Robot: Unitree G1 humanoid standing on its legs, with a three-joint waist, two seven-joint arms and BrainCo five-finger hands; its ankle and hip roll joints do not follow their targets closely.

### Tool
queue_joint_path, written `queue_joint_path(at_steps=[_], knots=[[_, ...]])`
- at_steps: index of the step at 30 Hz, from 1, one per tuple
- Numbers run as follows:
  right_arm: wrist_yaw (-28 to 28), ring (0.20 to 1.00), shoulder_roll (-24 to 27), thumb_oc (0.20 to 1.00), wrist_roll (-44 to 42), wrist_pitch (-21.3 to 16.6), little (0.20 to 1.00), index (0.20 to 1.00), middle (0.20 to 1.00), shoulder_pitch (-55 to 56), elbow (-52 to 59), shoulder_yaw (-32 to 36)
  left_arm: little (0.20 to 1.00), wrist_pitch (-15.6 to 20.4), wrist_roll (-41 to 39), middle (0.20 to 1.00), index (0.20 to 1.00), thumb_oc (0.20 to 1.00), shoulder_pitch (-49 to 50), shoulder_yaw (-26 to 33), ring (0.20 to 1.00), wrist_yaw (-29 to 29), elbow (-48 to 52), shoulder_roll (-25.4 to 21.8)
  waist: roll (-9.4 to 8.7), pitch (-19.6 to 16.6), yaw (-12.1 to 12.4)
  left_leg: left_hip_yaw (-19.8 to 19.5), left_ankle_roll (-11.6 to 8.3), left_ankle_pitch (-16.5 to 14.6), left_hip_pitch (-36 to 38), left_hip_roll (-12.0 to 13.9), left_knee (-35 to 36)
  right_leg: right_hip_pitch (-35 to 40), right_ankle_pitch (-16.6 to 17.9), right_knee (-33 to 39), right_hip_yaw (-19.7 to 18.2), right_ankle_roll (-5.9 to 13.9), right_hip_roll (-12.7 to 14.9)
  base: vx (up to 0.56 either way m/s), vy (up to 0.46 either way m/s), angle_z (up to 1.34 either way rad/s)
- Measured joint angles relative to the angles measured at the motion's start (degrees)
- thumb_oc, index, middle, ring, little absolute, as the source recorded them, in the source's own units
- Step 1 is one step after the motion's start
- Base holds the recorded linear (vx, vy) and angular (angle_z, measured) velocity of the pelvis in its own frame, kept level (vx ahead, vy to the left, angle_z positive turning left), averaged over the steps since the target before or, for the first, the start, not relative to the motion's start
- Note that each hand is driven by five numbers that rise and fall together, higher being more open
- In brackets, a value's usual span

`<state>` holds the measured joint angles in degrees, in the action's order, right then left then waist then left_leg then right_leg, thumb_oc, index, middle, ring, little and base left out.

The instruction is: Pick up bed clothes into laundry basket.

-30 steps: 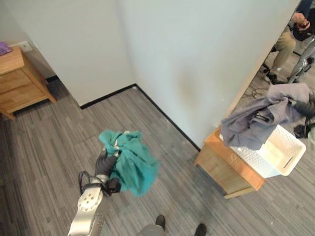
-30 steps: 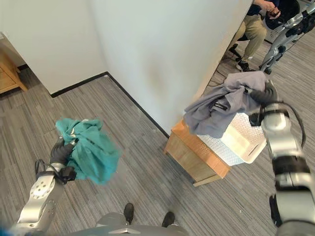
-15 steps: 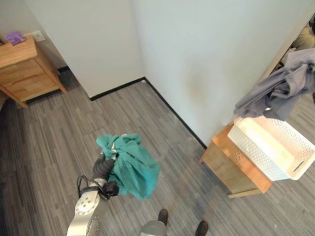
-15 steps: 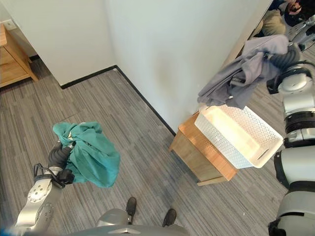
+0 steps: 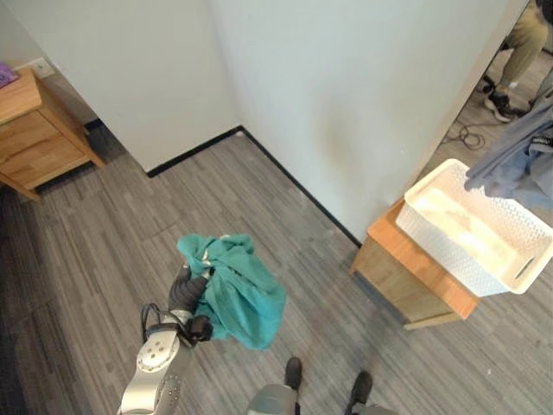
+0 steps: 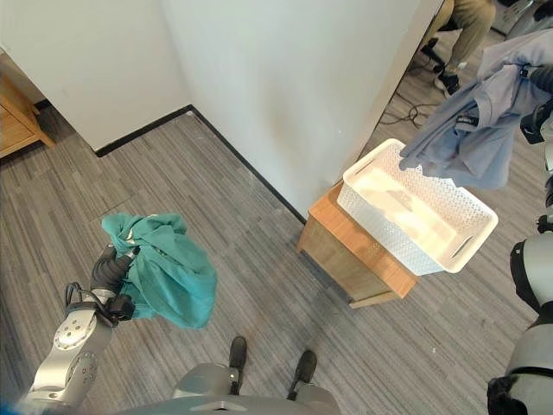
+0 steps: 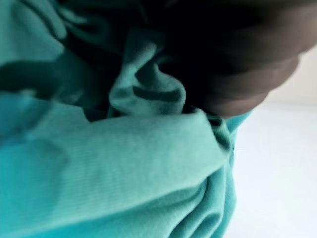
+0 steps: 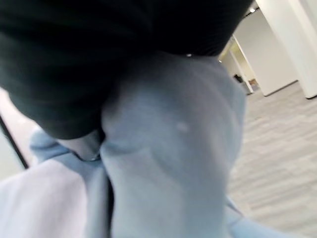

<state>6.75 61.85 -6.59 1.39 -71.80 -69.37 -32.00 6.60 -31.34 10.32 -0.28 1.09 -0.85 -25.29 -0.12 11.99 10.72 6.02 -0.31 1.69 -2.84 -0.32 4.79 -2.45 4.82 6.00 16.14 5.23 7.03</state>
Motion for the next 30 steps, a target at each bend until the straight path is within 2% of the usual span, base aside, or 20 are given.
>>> queue_joint_path(at_steps=[3, 4, 8, 9, 13, 20, 25, 27, 30], knots=[[0.13, 0.200, -0.13, 0.200, 0.26, 0.41, 0.200, 0.200, 0.200, 0.57, -0.34, 0.00, 0.200, 0.05, -0.07, 0.200, 0.200, 0.200, -0.53, -0.11, 0.200, 0.45, -0.02, 0.01, 1.44, 1.11, 0.21, 0.07, 0.33, 0.65, -2.11, -0.06, -0.02, -2.15, 0.68, -0.23, -0.15, -0.10, 0.03, -0.09, 0.008, -0.01], [0.15, 0.200, -0.54, 0.200, 1.63, 0.47, 0.200, 0.200, 0.200, 0.69, -1.14, -0.01, 0.200, 0.15, -0.12, 0.200, 0.200, 0.200, -1.17, -0.26, 0.200, 0.71, -0.01, 0.01, 2.12, 2.48, 0.33, 0.14, 0.27, 0.95, -3.02, -0.05, -0.05, -3.07, 1.05, -0.25, -0.22, -0.22, 0.02, -0.06, 0.001, -0.03], [0.01, 0.200, -3.28, 0.200, 2.24, 1.10, 0.200, 0.200, 0.200, 2.40, -4.06, 0.21, 0.200, 0.27, -0.60, 0.200, 0.200, 0.200, -1.27, -0.59, 0.200, 0.83, 0.03, 0.00, 2.86, 4.38, 0.53, 0.42, 0.23, 1.12, -4.29, 0.06, -0.13, -4.49, 1.27, -0.20, -0.47, -0.39, -0.07, -0.05, -0.008, -0.04], [-0.44, 1.000, -4.17, 1.000, 2.26, 1.10, 1.000, 1.000, 1.000, 3.24, -5.44, 0.22, 0.200, 0.26, -1.81, 0.200, 0.200, 0.200, -1.53, -0.72, 0.200, 0.84, 0.02, 0.01, 3.06, 5.78, 0.51, 0.44, 0.18, 1.16, -4.40, 0.08, -0.13, -4.57, 1.31, -0.23, -0.47, -0.44, -0.10, 0.00, 0.000, 0.00], [-6.33, 1.000, -5.61, 1.000, 3.74, 2.34, 1.000, 1.000, 1.000, 4.65, -10.67, 0.10, 0.200, 0.22, -2.22, 0.200, 0.200, 0.200, -2.27, -1.04, 0.200, 0.57, 0.00, 0.00, 3.20, 6.11, 0.75, 0.30, 0.20, 1.22, -6.01, 0.00, -0.15, -6.06, 1.42, -0.27, -0.28, -0.47, -0.02, 0.00, 0.000, 0.00], [-8.42, 1.000, -5.46, 1.000, 4.40, 2.34, 1.000, 1.000, 1.000, 1.66, -10.36, -0.13, 0.200, 0.22, -2.23, 0.200, 0.200, 0.200, -5.06, -1.02, 0.200, 0.45, 0.01, -0.01, 3.19, 6.11, 0.34, 0.29, 0.20, 1.23, -5.91, 0.01, -0.16, -6.00, 1.43, -0.28, -0.32, -0.47, -0.04, 0.00, 0.000, 0.00], [-9.35, 1.000, -3.46, 1.000, 4.40, 2.46, 1.000, 1.000, 1.000, -4.39, -10.14, -4.51, 0.200, 0.09, -2.22, 0.200, 0.200, 0.200, -6.08, -1.02, 0.200, 0.40, 0.01, 0.00, 3.18, 6.11, -0.01, 0.36, 0.21, 1.23, -4.56, 0.01, -0.43, -4.61, 1.58, -0.27, -0.48, -0.53, -0.03, 0.00, 0.000, 0.00], [-9.33, 1.000, -3.00, 1.000, 4.42, 2.54, 1.000, 1.000, 1.000, -5.90, -7.91, -5.92, 0.200, 0.10, -2.22, 0.200, 0.200, 0.200, -6.28, -0.90, 0.200, 0.40, 0.02, -0.02, 3.07, 6.06, -0.34, 0.61, 0.20, 1.23, -3.79, 0.03, -0.44, -3.99, 1.58, -0.25, -0.89, -0.53, -0.05, 0.00, 0.001, -0.02], [-9.23, 1.000, -1.71, 1.000, 3.66, 2.58, 1.000, 1.000, 1.000, -5.11, 5.71, -6.30, 0.200, -0.15, -2.16, 0.200, 0.200, 0.200, -6.12, 0.12, 0.200, 0.58, -0.02, -0.06, 3.02, 6.06, -2.68, 1.06, 0.26, 1.27, -3.59, 0.01, -0.59, -3.97, 1.95, -0.25, -1.40, -0.39, -0.21, 0.03, -0.006, -0.06]])
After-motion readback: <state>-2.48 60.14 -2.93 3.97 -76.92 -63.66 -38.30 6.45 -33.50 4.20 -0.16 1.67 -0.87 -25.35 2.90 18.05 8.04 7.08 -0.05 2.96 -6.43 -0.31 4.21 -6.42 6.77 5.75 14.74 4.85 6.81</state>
